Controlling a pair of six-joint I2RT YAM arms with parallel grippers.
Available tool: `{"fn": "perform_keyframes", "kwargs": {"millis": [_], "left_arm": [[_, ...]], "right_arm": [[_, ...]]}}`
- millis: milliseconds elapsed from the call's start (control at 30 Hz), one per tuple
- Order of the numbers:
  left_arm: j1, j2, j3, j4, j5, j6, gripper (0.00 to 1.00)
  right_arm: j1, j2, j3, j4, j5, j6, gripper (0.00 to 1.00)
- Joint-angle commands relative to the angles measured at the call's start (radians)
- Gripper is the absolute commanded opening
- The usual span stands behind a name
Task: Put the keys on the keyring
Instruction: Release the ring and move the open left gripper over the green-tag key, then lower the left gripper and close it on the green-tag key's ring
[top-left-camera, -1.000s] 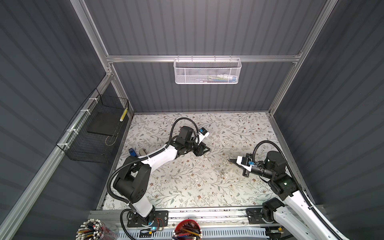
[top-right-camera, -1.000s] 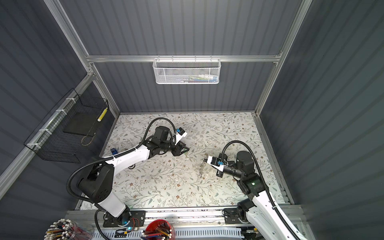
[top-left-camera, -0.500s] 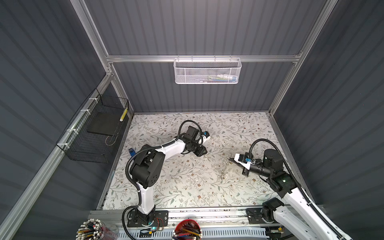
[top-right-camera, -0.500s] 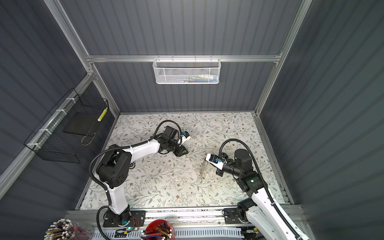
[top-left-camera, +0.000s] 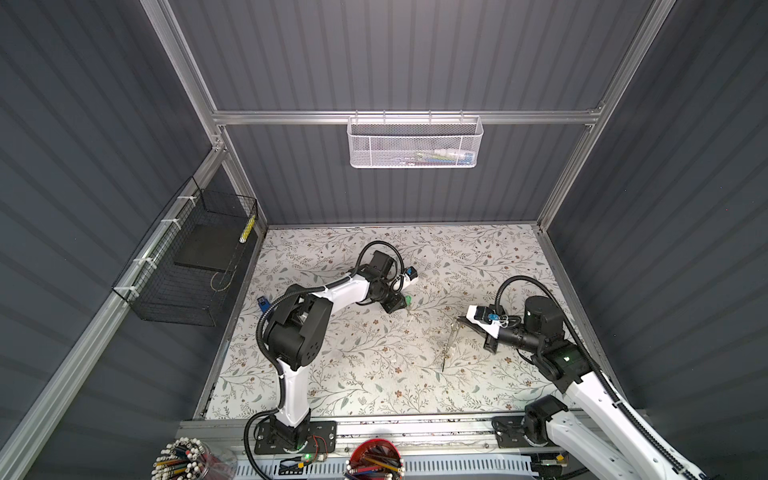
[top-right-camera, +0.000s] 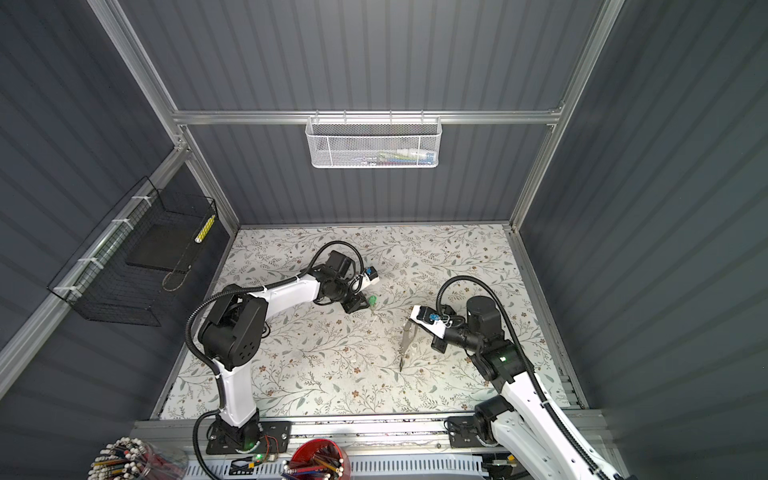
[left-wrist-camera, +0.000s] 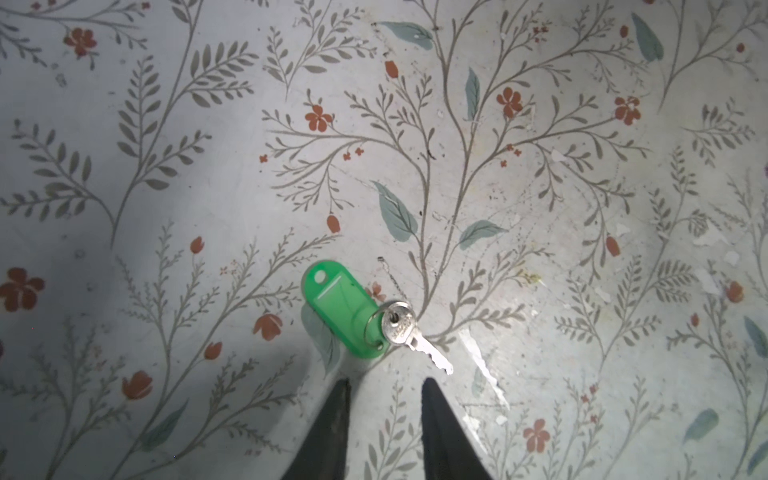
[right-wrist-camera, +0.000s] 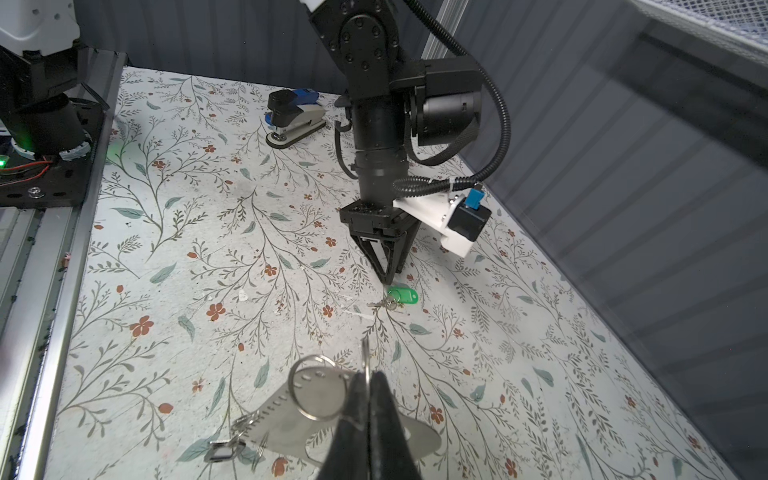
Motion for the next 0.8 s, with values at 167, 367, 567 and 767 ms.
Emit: {"fn": "perform_keyframes", "kwargs": {"millis": [167,367,567,767], "left_arm": [[0.019,0.172,0.272,-0.264,0.123,0.254,0.24],[0.019,0.220,0.333,-0.319,0.183,0.271,0.32],[0.017,0.252,0.346,-0.346,0.191,0.246,0.36],[0.015,0.252,0.316,-0.321,0.203,0.213,0.36]], "right_arm": [[0.004,0.022,0.048,-0.023,-0.009,0.012,0.00],[0.004,0.048,0.062,-0.033,-0.012,0.012,0.00],[0.004,0.065,0.071,-0.037,-0.017,0.012,0.00],[0.003,0.085,0.082,-0.041,-0.023,0.012,0.00]]}}
